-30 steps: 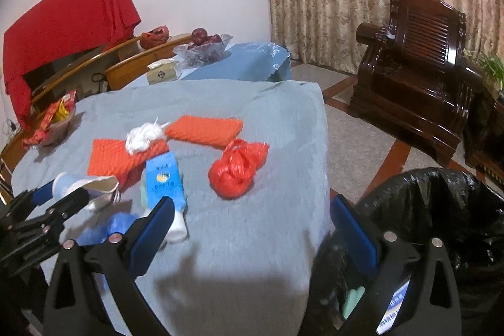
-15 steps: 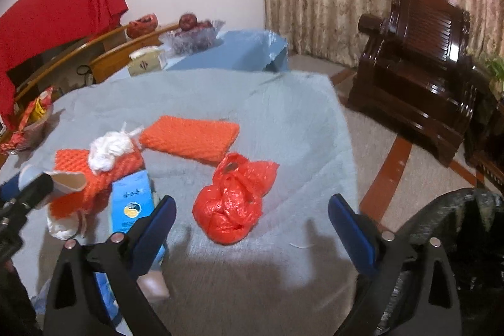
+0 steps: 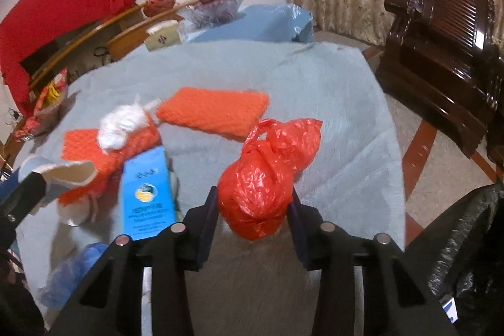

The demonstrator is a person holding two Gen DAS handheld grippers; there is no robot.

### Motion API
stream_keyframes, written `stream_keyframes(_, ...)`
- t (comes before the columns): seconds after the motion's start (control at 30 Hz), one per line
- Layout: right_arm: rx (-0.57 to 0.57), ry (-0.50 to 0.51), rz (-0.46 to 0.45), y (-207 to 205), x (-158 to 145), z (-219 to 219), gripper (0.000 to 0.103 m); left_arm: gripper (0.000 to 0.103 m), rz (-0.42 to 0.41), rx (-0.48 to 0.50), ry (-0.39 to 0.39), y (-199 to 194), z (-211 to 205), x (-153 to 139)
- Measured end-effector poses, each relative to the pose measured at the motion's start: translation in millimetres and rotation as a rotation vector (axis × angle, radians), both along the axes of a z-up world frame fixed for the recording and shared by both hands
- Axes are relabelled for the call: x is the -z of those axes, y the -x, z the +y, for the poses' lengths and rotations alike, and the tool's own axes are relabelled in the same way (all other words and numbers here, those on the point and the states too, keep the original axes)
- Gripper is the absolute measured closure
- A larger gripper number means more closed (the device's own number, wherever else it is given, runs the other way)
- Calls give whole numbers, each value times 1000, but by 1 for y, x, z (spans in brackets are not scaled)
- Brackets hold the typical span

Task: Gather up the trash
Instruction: 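Grasp the red plastic bag with the right gripper while the left gripper lifts the cup, then carry the cup and red bag over the trash bin and open both grippers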

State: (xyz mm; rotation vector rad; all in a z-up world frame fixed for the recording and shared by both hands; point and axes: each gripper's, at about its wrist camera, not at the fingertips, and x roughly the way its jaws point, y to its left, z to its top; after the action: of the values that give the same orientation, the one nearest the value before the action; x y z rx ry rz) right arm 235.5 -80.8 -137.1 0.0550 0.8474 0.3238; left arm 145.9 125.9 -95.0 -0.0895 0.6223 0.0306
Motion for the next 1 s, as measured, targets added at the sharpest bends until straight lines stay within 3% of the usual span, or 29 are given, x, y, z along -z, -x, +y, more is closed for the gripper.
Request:
stream_keyframes(0.43,-3,-61,-106,54,-62,-37,61,29,-82,67,11,24,-31,-38)
stream_keyframes(1.0,67,-53,-175,121,-107,-97,61,29,-139,186,36,50,-81,-67)
